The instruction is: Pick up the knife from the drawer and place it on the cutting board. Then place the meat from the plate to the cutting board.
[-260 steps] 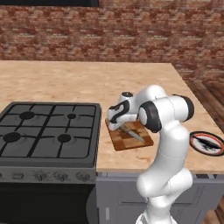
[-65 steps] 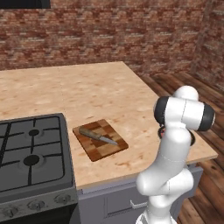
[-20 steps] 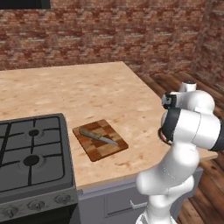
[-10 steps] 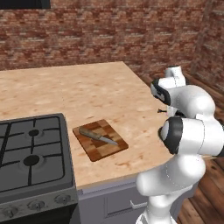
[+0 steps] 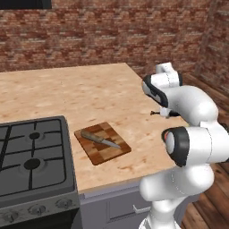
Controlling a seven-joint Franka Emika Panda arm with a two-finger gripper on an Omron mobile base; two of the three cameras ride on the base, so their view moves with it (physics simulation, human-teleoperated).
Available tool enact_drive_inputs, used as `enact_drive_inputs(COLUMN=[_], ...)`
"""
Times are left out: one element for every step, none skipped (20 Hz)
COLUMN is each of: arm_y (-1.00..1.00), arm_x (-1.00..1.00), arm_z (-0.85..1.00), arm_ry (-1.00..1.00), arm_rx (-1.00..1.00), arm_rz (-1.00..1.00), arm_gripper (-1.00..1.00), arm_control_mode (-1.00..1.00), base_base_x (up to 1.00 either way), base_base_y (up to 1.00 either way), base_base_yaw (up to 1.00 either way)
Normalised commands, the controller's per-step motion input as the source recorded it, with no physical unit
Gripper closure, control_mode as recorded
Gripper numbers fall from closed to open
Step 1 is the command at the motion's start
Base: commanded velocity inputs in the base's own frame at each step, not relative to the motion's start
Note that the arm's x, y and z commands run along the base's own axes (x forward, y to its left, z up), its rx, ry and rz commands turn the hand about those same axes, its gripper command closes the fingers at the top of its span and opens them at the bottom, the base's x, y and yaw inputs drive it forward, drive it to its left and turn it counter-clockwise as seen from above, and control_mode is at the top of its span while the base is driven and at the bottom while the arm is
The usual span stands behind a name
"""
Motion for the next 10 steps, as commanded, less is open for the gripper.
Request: enact_drive_inputs(arm_y=[0.51, 0.53, 0.46, 0.47, 0.46, 0.46, 0.48, 0.51, 0.51, 0.54], arm_x=[-0.16, -0.19, -0.20, -0.21, -0.21, -0.21, -0.19, -0.17, -0.07, 0.00], arm_z=[0.00, 0.00, 0.00, -0.01, -0.03, -0.04, 0.00, 0.00, 0.00, 0.00], arm_ry=[0.00, 0.00, 0.00, 0.00, 0.00, 0.00, 0.00, 0.00, 0.00, -0.01], arm_rx=[0.09, 0.11, 0.15, 0.16, 0.18, 0.19, 0.19, 0.18, 0.16, 0.10], arm_rz=[0.08, 0.09, 0.10, 0.10, 0.11, 0.11, 0.11, 0.11, 0.12, 0.14], arm_gripper=[1.00, 1.00, 1.00, 1.00, 1.00, 1.00, 1.00, 1.00, 1.00, 1.00], arm_control_mode=[-1.00, -1.00, -1.00, -1.00, -1.00, -1.00, -1.00, -1.00, -1.00, -1.00], base_base_x=[0.00, 0.00, 0.00, 0.00, 0.00, 0.00, 0.00, 0.00, 0.00, 0.00], base_base_y=[0.00, 0.00, 0.00, 0.00, 0.00, 0.00, 0.00, 0.00, 0.00, 0.00], base_base_yaw=[0.00, 0.00, 0.00, 0.00, 0.00, 0.00, 0.00, 0.00, 0.00, 0.00])
